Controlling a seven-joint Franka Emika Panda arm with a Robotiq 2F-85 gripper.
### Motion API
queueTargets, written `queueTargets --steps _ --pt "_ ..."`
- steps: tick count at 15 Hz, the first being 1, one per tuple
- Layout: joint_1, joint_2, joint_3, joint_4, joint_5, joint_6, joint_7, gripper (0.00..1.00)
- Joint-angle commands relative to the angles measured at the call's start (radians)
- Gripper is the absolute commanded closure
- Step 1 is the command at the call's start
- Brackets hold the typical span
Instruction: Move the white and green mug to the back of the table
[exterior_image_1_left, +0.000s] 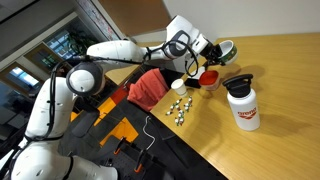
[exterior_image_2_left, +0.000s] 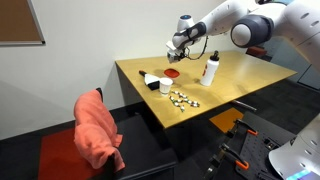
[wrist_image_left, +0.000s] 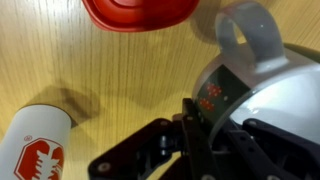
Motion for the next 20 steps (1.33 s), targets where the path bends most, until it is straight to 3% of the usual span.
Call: queueTargets --steps 1,9,20 --pt "-0.062 0.104 0.023 0.184 -0.014 -0.067 0.062 0.97" --pt "-0.145 0.235 0.062 0.338 -0.009 -0.086 0.113 0.97" --pt "-0.192 0.347 0.102 0.485 -0.015 -0.191 0.126 0.97"
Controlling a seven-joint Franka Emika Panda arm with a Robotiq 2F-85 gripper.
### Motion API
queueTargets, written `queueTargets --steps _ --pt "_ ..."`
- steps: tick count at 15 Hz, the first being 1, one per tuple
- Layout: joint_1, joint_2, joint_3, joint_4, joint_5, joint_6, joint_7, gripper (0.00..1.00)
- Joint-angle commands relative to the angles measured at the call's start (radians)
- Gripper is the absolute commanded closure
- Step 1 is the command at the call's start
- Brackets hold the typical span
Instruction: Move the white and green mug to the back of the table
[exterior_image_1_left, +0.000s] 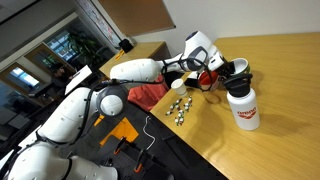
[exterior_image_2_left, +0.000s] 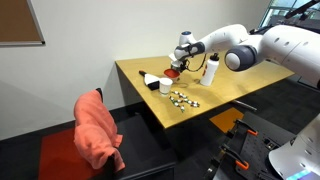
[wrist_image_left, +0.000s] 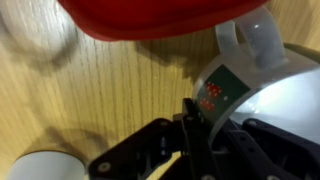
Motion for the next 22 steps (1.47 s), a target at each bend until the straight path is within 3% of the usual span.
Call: queueTargets --steps 1,8,9,17,19,22 --pt "-0.023 0.048 0.015 0.116 -0.016 -0.066 0.042 0.97" --pt "-0.017 0.064 0.001 0.131 0.001 -0.088 0.050 0.97" --pt "-0.016 0.063 0.001 0.131 0.000 -0.089 0.048 0.71" --pt "-0.006 -0.002 0.008 0.154 0.005 -0.083 0.021 0.11" --pt "-0.008 -0.037 0.014 0.154 0.009 -0.109 0.003 0.00" --pt "-0.006 -0.110 0.031 0.137 0.009 -0.191 -0.078 0.00"
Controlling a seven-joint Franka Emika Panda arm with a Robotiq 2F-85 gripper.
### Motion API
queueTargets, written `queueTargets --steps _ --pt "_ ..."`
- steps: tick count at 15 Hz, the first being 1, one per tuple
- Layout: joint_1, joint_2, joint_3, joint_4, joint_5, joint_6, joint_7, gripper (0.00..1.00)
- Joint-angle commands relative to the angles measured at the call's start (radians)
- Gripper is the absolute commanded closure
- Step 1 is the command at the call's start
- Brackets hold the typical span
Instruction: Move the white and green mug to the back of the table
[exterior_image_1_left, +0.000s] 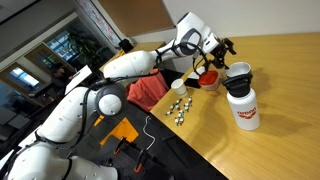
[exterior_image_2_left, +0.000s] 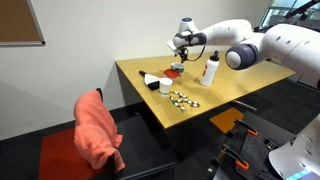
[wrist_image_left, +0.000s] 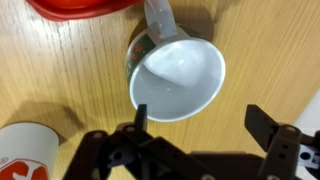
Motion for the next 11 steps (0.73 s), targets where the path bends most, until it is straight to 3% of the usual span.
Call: queueTargets --steps 1,5,11 --pt "0.004 -0.109 0.034 -0.036 0.011 -0.136 -0.130 0.00" --pt "-0.003 -0.192 0.084 -0.049 0.028 -0.242 -0.330 0.00" --pt "-0.002 -0.253 0.110 -0.057 0.026 -0.350 -0.440 0.00"
